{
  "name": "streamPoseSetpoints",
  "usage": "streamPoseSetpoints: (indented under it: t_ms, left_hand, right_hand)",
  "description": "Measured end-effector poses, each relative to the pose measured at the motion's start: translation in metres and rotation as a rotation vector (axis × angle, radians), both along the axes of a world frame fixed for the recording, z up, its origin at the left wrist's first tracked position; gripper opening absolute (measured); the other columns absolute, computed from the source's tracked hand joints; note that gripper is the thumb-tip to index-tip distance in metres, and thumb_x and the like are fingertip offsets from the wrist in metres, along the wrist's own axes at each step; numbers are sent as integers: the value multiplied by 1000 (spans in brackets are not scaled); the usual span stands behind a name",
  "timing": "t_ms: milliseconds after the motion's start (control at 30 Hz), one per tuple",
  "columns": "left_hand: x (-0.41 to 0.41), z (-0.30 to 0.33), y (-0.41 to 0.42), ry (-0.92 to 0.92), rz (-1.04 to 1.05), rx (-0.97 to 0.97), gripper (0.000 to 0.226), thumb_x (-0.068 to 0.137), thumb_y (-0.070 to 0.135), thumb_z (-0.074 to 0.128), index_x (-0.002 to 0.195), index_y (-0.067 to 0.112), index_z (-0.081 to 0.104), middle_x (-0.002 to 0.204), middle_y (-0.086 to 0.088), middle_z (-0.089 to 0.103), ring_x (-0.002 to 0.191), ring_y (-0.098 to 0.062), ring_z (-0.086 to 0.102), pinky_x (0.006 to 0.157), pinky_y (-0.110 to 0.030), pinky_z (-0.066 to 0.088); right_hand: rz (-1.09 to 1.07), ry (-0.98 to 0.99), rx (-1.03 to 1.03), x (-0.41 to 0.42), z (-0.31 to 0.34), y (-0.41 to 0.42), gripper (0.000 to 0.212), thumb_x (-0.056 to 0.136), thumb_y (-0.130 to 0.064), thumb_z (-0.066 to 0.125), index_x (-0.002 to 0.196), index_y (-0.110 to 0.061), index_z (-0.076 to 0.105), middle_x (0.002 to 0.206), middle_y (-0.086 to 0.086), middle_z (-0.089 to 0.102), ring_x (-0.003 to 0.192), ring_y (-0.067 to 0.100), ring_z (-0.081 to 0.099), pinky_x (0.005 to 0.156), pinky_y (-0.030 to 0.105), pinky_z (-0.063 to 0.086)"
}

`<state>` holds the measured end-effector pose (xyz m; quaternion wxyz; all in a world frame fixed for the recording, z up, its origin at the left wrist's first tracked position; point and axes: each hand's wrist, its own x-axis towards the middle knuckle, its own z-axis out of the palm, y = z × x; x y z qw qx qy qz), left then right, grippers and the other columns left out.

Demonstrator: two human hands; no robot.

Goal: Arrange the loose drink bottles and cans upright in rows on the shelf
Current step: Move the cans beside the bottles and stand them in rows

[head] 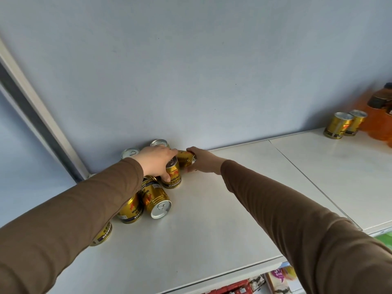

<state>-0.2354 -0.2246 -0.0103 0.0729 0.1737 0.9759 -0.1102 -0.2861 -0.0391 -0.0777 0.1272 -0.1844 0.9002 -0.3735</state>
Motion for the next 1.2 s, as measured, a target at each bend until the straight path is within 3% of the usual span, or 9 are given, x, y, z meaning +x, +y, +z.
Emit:
streamPoseSetpoints:
  t_ms: [200,400,533,633,733,867,967,1200]
  left_hand:
    - [-2,-3,-3,-13,6,46,83,71,48,83,141,30,41,139,1,53,124,-25,52,89,-38,51]
    - [-6,-2,-1,-45,4,33,79,71,48,84,137,31,43,136,2,53,121,-24,52,87,-37,50]
    - [-9,4,-1,-109,2,64,77,71,39,87,136,28,45,135,0,54,120,-24,53,88,-36,50]
    - [-11,6,-1,-130,2,80,77,72,35,87,137,27,46,136,-1,54,121,-25,52,88,-35,48]
    - [-13,5,-2,-130,-6,89,76,72,35,87,136,27,46,134,-1,54,119,-24,52,83,-31,45]
    - [-12,-1,-6,-138,-14,104,79,72,34,87,136,28,43,134,0,51,122,-23,49,87,-33,44]
    - [-12,-7,-8,-148,-7,128,81,70,33,89,135,28,41,134,-1,52,121,-24,49,89,-35,46]
    - [-14,-13,-8,-139,1,227,80,68,35,89,130,32,40,130,2,56,111,-22,56,83,-35,52]
  right_hand:
    - [-115,18,-120,-5,17,31,66,74,-21,83,129,-19,47,117,6,56,103,24,58,79,34,54]
    - [-128,34,-82,-8,24,38,60,69,-27,85,118,-21,50,108,3,60,93,20,58,64,27,50]
    - [-140,55,-105,-6,18,34,58,67,-33,87,112,-27,51,97,-9,61,89,14,60,60,22,45]
    - [-143,71,-111,-4,9,34,64,66,-38,87,117,-25,50,104,-6,60,91,12,59,65,24,47]
    - [-112,32,-104,0,-3,37,73,70,-29,87,130,-16,48,123,4,51,108,22,55,88,38,52]
    - [-95,-74,-166,5,-16,42,61,75,-8,80,128,-6,49,126,13,54,112,27,55,96,40,48]
    - [-122,-93,-200,7,-21,41,58,75,-4,78,124,-3,47,125,18,57,118,33,53,101,46,46]
    - [-150,-90,-290,12,-30,40,59,69,-15,85,114,-14,47,103,-3,57,97,18,56,80,32,51]
